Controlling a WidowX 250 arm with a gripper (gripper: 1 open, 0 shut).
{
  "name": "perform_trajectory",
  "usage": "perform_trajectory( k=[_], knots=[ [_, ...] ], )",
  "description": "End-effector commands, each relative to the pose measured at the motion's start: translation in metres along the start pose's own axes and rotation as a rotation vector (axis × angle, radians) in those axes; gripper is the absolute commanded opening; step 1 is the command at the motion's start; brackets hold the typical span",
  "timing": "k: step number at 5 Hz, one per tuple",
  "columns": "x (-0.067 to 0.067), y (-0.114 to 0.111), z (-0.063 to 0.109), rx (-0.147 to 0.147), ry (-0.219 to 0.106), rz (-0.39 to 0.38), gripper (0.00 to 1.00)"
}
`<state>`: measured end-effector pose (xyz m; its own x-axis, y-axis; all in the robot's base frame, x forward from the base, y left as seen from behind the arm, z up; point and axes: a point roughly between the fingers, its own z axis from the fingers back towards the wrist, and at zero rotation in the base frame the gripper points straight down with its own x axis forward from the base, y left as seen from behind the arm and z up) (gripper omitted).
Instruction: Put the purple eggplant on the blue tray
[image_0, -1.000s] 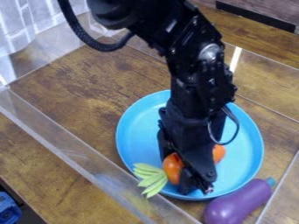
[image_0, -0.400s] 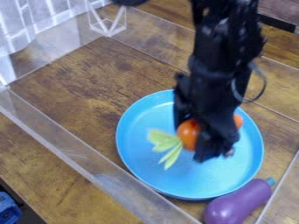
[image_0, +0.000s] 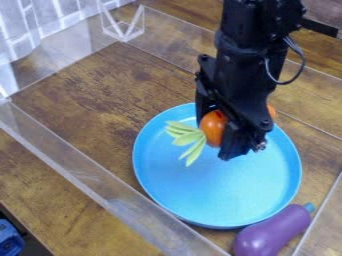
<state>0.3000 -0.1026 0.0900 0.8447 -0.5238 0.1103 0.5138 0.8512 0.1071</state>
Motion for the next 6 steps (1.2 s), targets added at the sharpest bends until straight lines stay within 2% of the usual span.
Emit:
perform_trajectory(
  k=[1,2,3,6],
  knots=[
    [0.014,-0.003,0.023,0.023,-0.119,0.001,0.00],
    [0.012,-0.012,0.018,0.025,-0.135,-0.003,1.00],
    [0.013,-0.024,0.008,0.021,-0.153,-0.040,1.00],
    [0.017,-0.042,-0.027,0.013,-0.167,-0.079,1.00]
  ],
)
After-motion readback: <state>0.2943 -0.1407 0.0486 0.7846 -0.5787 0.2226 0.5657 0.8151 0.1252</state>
